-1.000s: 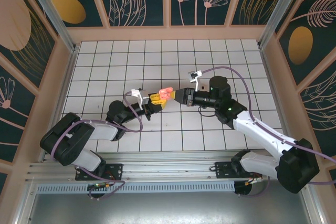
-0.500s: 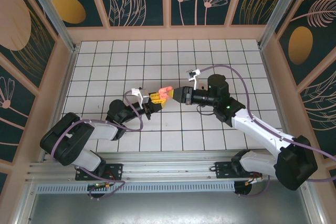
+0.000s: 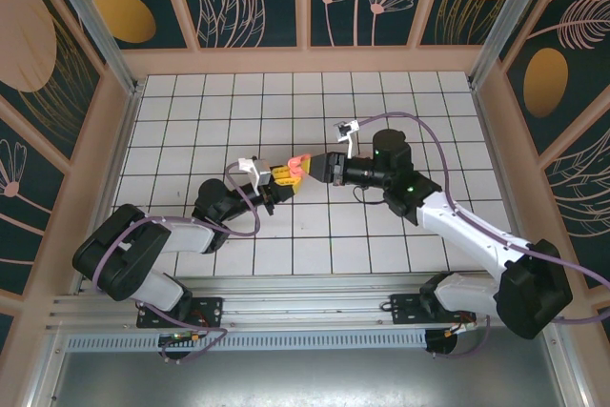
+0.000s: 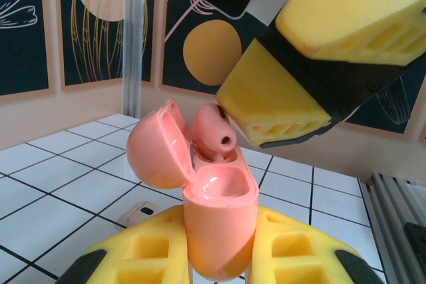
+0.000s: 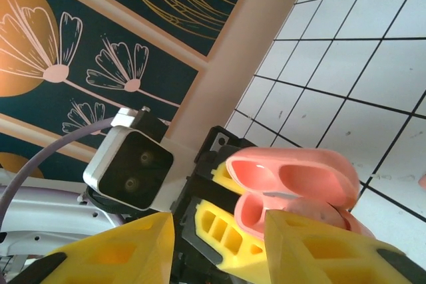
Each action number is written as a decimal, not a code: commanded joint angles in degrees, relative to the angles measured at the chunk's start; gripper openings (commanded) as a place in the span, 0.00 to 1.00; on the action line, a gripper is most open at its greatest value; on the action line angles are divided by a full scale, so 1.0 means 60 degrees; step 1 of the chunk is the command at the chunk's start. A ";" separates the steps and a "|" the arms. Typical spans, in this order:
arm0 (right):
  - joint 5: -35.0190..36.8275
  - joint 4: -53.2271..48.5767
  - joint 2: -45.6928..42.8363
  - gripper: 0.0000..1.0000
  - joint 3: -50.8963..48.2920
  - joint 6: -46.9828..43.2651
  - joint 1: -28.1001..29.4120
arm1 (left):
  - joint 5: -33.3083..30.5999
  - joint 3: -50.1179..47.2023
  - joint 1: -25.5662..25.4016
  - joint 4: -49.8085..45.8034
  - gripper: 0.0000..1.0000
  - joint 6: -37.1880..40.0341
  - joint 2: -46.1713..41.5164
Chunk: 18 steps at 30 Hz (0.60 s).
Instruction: Insert the wireless bluetooth earbuds into the charging case
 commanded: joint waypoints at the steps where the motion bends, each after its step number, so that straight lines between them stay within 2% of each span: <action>1: 0.0190 0.0194 0.0128 0.44 0.0354 -0.0249 0.0066 | 0.0540 0.0317 -0.0060 0.0428 0.02 0.0100 -0.0148; 10: -0.0001 0.0103 -0.0026 0.46 0.0507 -0.0318 0.0096 | 0.0477 0.0322 -0.0061 0.0362 0.02 0.0087 -0.0145; 18: -0.0204 -0.0544 -0.0454 0.42 0.0480 -0.0560 0.0095 | 0.0450 0.0365 -0.0066 0.0409 0.02 0.0049 -0.0070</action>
